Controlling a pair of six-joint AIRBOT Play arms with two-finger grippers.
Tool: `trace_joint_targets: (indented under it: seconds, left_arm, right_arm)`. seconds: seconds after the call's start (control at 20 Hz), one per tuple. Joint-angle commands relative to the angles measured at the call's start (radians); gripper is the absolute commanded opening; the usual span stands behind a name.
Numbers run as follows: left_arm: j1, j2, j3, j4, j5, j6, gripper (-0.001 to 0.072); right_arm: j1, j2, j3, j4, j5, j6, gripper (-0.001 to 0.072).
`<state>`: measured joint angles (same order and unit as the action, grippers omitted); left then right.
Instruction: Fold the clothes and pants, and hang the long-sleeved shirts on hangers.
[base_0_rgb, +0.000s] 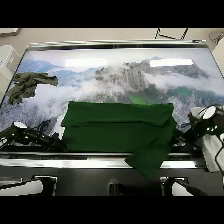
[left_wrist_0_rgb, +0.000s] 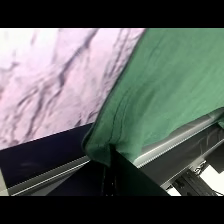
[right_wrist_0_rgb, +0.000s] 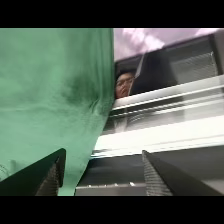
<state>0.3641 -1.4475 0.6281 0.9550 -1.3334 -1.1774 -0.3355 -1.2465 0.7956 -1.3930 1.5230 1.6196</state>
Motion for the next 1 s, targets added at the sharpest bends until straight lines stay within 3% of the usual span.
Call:
trace_joint_targets:
  seconds: [0.0,0.2,0.35,0.6,0.7,0.95]
  left_arm:
    - [0.005,0.006,-0.003,0.010,0.010,0.002,0.0021]
    - [0.005,0.043,-0.003,0.010,0.005,0.003,0.0021]
    - [0.009,0.066,-0.002,0.010,-0.005,0.003,0.0021]
    - [0.017,0.074,-0.001,0.010,-0.012,0.003,0.0021]
    - [0.017,0.074,-0.001,0.010,-0.012,0.004,0.0020]
    - [0.017,0.074,-0.001,0.009,-0.012,0.003,0.0020]
  right_arm:
    - [0.000,0.029,-0.171,0.087,-0.112,-0.087,0.0563]
    - [0.000,0.029,-0.201,0.184,-0.225,-0.158,0.0526]
    - [0.000,0.029,-0.164,0.198,-0.217,-0.175,0.0527]
    - [0.000,0.026,-0.068,0.016,-0.095,-0.122,0.0538]
    - [0.000,0.026,-0.079,-0.009,-0.130,-0.109,0.0527]
    - [0.000,0.024,-0.119,0.109,-0.263,-0.109,0.0484]
